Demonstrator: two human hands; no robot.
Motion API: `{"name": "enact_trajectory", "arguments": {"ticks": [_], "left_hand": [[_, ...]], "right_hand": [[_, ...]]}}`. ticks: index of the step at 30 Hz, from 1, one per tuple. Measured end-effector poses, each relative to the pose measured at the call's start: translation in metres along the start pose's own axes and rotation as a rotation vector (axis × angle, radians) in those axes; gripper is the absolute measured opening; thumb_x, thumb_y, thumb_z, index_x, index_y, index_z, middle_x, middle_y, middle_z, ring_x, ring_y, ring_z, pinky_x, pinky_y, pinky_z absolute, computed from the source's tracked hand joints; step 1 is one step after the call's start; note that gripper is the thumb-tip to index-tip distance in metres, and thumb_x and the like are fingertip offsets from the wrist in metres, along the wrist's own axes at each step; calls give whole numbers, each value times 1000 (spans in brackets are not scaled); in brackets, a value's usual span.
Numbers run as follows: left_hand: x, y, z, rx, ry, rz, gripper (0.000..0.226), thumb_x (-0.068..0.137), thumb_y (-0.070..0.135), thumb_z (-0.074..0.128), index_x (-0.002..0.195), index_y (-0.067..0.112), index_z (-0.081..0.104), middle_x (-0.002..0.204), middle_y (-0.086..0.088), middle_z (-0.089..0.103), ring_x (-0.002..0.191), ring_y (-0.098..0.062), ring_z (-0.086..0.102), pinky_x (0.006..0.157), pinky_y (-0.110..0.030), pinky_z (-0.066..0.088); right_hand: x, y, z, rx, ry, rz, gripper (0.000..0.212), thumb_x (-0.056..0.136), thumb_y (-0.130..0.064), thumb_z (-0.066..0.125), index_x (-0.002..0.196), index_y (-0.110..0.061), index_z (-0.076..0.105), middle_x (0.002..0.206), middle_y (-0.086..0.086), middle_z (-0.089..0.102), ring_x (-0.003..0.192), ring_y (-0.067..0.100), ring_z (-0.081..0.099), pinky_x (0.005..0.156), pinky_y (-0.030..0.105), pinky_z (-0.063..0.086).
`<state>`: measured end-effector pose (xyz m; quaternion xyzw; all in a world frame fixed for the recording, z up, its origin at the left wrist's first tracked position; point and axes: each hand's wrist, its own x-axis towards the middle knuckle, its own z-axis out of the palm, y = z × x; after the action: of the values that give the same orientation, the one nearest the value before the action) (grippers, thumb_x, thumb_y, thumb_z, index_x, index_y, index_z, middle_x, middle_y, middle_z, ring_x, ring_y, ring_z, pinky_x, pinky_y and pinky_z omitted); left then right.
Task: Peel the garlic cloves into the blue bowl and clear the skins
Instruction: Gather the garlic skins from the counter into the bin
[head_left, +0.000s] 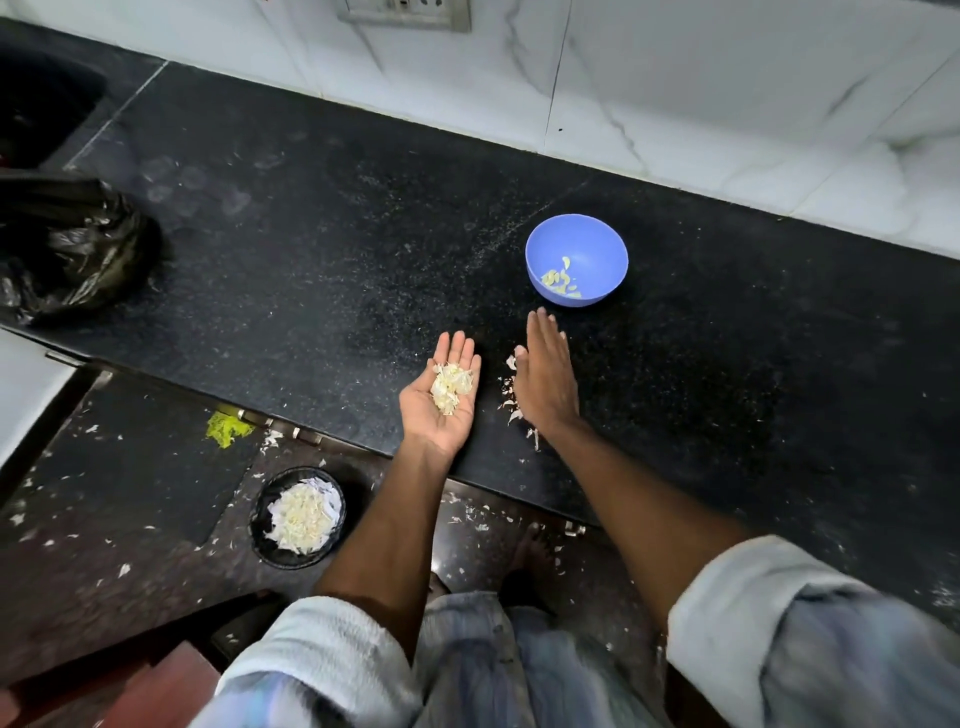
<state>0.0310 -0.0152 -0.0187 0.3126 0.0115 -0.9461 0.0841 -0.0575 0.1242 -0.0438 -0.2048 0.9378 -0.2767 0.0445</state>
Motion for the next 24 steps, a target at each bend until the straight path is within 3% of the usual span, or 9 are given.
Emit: {"name": "enact_trajectory", "arguments": {"ticks": [4,8,11,13,15,19,24], "left_hand": [[-3,4,-4,-10,19,13,42,113,13,32,122,0,71,130,-21,71,125,-34,63,120,-47,38],[-5,2,-9,-17,29,4,43,113,13,33,119,0,74,132,-20,70,126,-34,63,124,-45,35],[-9,3,-9,-24,18,1,42,113,13,33,120,0,73,134,-20,69,126,-34,63,124,-45,35],[-12,2,-8,-18,17,-1,42,113,12,33,120,0,73,134,-20,70,126,-34,63,123,-46,36],[-15,2,-8,-8,13,2,43,113,12,33,119,0,74,132,-21,70,125,-34,63,123,-46,36],[-23,3,-13,-27,10,-6,45,113,12,33,116,-2,76,130,-22,71,125,-34,63,123,-46,35],[-34,0,-22,-98,-13,-13,46,113,13,33,115,-2,76,132,-22,70,140,-32,53,123,-46,36]], "right_hand": [[-1,7,2,-37,-129,-204,54,109,-21,33,158,-1,30,169,14,23,158,25,17,129,44,16],[-43,3,1,63,-214,-397,52,106,-13,41,156,-3,38,166,8,31,156,18,23,129,38,17],[-58,7,-4,132,-131,-341,50,107,-14,43,156,-5,40,166,7,33,157,16,22,129,35,14],[-41,13,-12,101,-29,-164,51,110,-23,38,157,-5,38,167,8,30,157,19,20,129,36,12],[-12,17,-18,74,-71,-29,52,111,-26,35,160,-6,31,169,8,24,158,21,15,130,36,8],[2,12,-11,31,-225,-179,51,111,-20,34,159,-4,31,169,11,21,159,23,14,129,44,11],[-70,3,-6,130,-195,-277,53,107,-31,39,154,-6,44,165,8,34,156,18,23,129,40,15]]}}
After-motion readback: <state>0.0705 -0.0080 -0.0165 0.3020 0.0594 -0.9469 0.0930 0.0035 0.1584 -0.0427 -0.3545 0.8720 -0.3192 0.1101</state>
